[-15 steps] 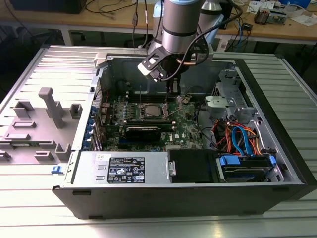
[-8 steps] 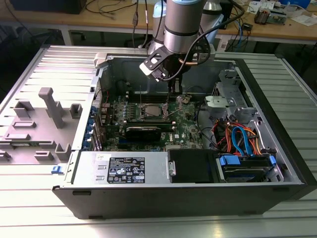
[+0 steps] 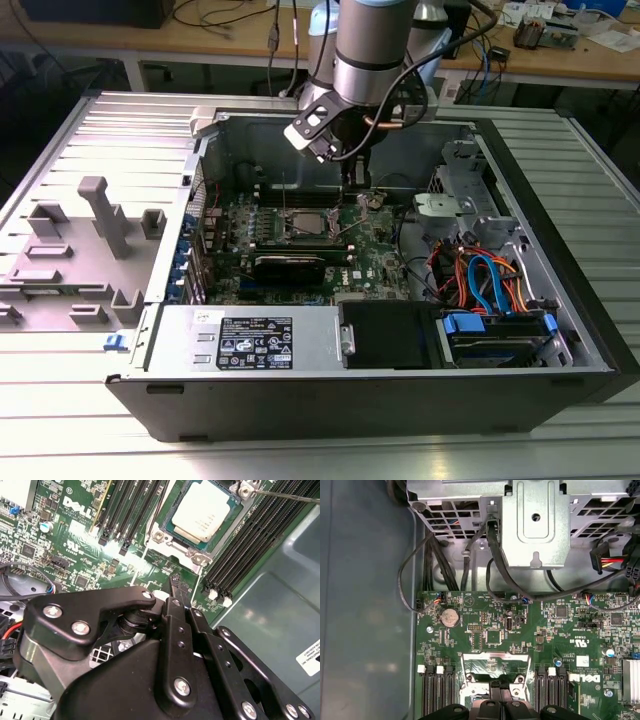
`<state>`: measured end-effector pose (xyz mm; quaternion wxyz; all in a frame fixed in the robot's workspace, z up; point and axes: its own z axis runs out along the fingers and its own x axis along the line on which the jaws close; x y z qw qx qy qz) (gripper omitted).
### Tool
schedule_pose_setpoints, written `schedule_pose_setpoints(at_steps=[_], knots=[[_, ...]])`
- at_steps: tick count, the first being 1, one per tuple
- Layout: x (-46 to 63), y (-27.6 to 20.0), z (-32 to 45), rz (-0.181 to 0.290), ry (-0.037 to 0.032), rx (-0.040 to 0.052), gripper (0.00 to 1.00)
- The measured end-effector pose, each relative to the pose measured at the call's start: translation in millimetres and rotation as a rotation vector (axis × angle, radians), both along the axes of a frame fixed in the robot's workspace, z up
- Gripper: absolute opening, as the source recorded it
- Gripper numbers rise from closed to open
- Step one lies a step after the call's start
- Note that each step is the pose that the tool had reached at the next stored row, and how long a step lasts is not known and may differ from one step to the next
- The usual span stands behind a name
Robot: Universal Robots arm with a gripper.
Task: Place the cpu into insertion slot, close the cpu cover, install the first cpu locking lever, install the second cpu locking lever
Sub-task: 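Close the cpu cover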
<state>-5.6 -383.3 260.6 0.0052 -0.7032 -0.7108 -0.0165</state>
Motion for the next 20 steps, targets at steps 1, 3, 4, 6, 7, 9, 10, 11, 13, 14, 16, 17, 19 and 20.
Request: schedule_pose_setpoints(at_steps=[1,3,4,6,7,9,10,11,13,14,16,17,19,20], knots=[[0.6,0.0,0.0,0.000,0.0001,-0.0001,0.11],[2.1,0.0,0.0,0.000,0.0002,0.0000,0.11],[2.8,0.0,0.0,0.000,0.0003,0.0000,0.11],[4.0,0.0,0.0,0.000,0.0004,0.0000,0.11],[4.7,0.0,0.0,0.000,0.0004,0.0000,0.11],[6.5,0.0,0.0,0.000,0.0005,0.0000,0.11],[7.6,0.0,0.0,0.000,0.0006,0.0000,0.11],[8.5,0.0,0.0,0.000,0.0006,0.0000,0.11],[9.9,0.0,0.0,0.000,0.0007,0.0000,0.11],[10.6,0.0,0.0,0.000,0.0007,0.0000,0.11],[12.1,0.1,0.0,0.000,0.0007,0.0000,0.11],[12.9,0.1,0.0,0.000,0.0007,0.0000,0.11],[14.8,0.1,0.0,0.000,0.0008,0.0000,0.11],[15.7,0.0,0.0,0.000,0.0008,0.0000,0.11]])
